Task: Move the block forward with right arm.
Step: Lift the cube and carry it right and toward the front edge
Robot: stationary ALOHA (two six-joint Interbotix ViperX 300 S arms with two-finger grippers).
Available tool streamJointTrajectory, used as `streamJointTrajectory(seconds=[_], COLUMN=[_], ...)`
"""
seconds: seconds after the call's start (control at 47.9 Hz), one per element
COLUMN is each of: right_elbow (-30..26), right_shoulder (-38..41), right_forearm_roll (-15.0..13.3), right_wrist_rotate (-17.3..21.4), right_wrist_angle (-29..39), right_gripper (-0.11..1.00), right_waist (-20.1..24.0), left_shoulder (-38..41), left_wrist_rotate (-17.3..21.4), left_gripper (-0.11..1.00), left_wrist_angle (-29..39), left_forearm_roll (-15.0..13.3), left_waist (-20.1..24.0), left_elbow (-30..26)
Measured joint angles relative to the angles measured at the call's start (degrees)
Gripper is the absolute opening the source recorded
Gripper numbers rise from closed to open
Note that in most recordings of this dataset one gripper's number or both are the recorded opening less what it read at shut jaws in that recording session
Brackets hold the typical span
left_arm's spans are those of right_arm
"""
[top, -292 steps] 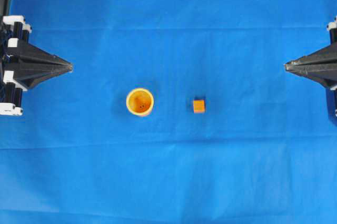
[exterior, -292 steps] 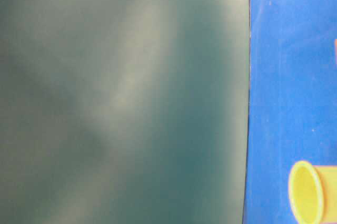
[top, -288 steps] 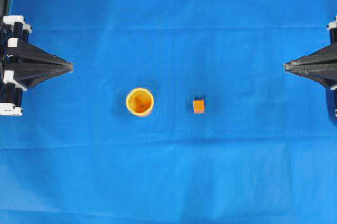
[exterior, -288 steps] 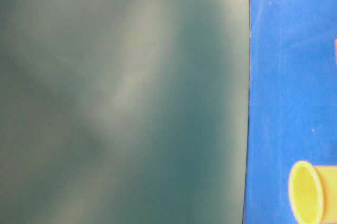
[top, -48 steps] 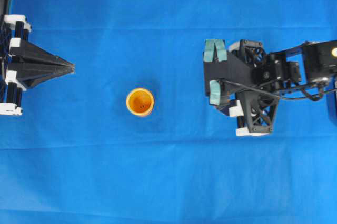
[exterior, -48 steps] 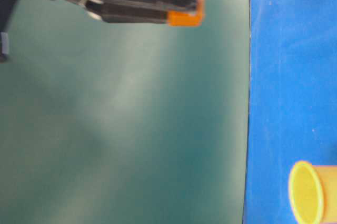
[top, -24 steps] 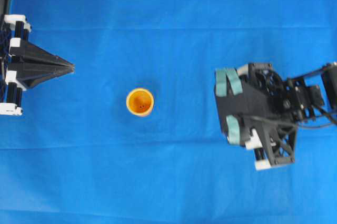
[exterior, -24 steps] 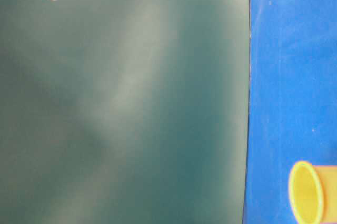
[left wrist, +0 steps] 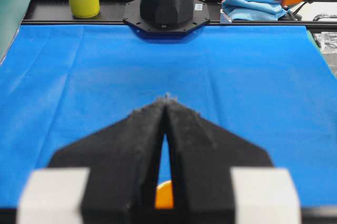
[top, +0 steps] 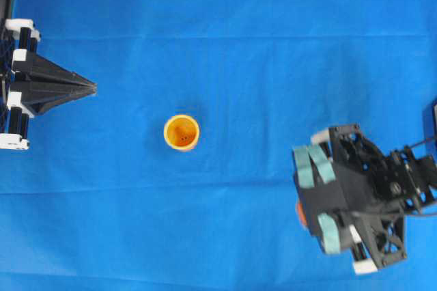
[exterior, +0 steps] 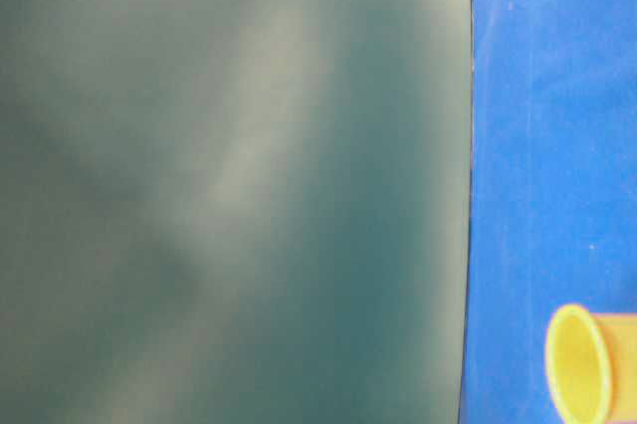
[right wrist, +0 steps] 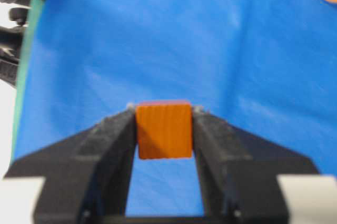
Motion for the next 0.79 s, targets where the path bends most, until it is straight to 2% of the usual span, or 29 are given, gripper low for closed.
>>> streamJointTrajectory(seconds=[0.439, 0.793], right_elbow=[-0.5, -2.5], right_shoulder=[0.0, 1.1], right_forearm_roll=[0.0, 0.0], right_wrist_rotate=[0.0, 0.0], right_wrist_angle=[-7.0, -8.1], right_gripper=[0.40, 0.40], right_waist=[8.3, 12.7], left_shoulder=[0.0, 0.0], left_wrist_rotate=[0.0, -0.1], left_gripper=[0.01, 0.01], left_wrist_angle=[0.1, 0.0], left_forearm_roll=[0.0, 0.1], left_waist=[0.0, 0.0], left_elbow=[0.0, 0.0])
